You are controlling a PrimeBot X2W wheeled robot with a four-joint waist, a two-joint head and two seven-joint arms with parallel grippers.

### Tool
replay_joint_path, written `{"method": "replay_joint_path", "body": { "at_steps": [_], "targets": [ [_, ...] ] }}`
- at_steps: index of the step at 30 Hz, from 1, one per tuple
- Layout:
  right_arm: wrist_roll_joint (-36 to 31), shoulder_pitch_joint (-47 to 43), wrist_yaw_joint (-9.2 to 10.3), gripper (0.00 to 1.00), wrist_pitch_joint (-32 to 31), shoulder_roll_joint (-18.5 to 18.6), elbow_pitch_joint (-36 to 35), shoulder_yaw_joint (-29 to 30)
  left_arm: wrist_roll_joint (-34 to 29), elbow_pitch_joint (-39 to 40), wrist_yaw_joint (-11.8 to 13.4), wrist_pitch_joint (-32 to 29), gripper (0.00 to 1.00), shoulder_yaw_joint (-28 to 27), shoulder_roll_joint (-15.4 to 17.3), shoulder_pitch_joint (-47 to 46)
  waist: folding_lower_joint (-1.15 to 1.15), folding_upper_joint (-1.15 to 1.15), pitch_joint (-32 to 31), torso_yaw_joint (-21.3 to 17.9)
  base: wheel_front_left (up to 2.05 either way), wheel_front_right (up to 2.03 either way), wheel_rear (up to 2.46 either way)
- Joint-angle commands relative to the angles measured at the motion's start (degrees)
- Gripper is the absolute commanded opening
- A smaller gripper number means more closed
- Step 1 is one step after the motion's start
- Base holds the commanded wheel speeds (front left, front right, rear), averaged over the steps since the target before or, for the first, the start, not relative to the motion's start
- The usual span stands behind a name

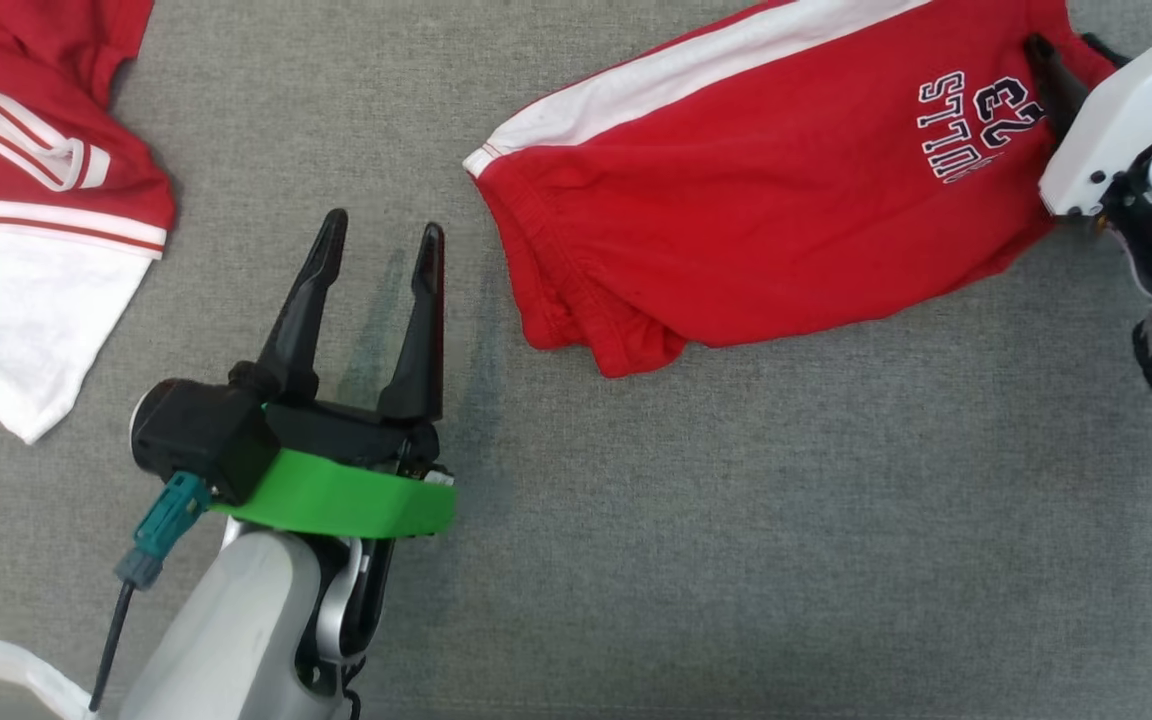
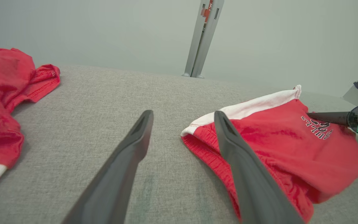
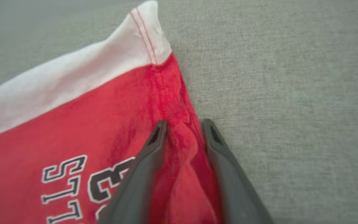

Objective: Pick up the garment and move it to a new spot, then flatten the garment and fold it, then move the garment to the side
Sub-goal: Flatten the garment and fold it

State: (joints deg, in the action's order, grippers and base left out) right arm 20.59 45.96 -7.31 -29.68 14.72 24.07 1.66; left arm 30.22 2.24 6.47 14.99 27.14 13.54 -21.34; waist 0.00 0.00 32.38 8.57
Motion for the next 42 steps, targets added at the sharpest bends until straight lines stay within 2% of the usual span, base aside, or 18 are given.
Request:
{"method": "replay_joint_path", "body": {
  "at_steps": [1,6,11,16,20,24,29,34,40,41,42],
  "targets": [
    [1.3,-3.3,-0.32,0.00,-1.3,-2.6,2.5,-0.8,-1.0,0.0,-0.6,0.2,1.00,-1.0,-0.3,2.1,0.00,0.00,-1.6,-0.5,0.00,0.00,0.00],
    [4.9,-5.2,-0.12,0.00,0.6,-2.9,3.1,3.8,-3.8,-1.0,-2.7,0.2,1.00,-4.6,-1.2,8.0,0.00,0.00,-5.7,-2.8,0.00,0.00,0.00],
    [6.1,-7.9,-0.13,0.00,2.1,-0.2,2.4,11.9,-5.5,-2.2,-5.2,0.2,1.00,-7.2,-2.4,13.6,0.00,0.00,-9.6,-4.2,0.00,0.00,0.00],
    [4.5,-10.6,-0.14,0.00,2.1,3.2,1.0,21.2,-8.2,-3.2,-7.2,0.2,1.00,-9.1,-4.3,17.3,0.00,0.00,-12.3,-4.0,0.00,0.00,0.00],
    [3.5,-10.4,-0.18,0.00,0.6,3.1,-2.1,24.0,-9.5,-4.2,-8.4,0.2,1.00,-10.4,-6.4,19.2,0.00,0.00,-14.0,-3.2,0.00,0.00,0.00],
    [3.6,-9.3,-0.18,0.00,-2.3,0.5,-6.6,20.1,-10.3,-5.4,-9.7,0.2,1.00,-11.0,-8.4,20.2,0.00,0.00,-14.8,-2.3,0.00,0.00,0.00],
    [2.6,-8.5,-0.18,0.00,-4.3,-6.0,-8.0,11.0,-11.1,-8.1,-11.2,0.2,1.00,-10.4,-9.5,19.2,0.00,0.00,-14.5,-0.9,0.00,0.00,0.00],
    [0.9,-8.2,-0.18,0.00,-1.3,-10.2,-2.6,4.3,-11.4,-11.7,-12.1,0.1,1.00,-10.4,-10.0,18.0,0.00,0.00,-14.7,1.2,0.00,0.00,0.00],
    [0.4,-9.4,-0.18,0.00,4.1,-11.5,4.5,1.0,-11.5,-15.5,-12.5,0.2,1.00,-10.7,-10.4,18.1,0.00,0.00,-16.4,2.9,0.00,0.00,0.00],
    [1.0,-9.6,-0.18,0.35,6.2,-11.6,5.7,0.0,-11.5,-16.2,-12.7,0.2,1.00,-11.0,-10.5,18.8,0.00,0.00,-17.1,2.9,0.00,0.00,0.00],
    [1.5,-9.7,-0.18,0.93,6.9,-11.7,6.0,-0.5,-11.6,-16.4,-12.7,0.2,1.00,-11.1,-10.5,19.1,0.00,0.00,-17.4,2.8,0.00,0.00,0.00]
  ]
}}
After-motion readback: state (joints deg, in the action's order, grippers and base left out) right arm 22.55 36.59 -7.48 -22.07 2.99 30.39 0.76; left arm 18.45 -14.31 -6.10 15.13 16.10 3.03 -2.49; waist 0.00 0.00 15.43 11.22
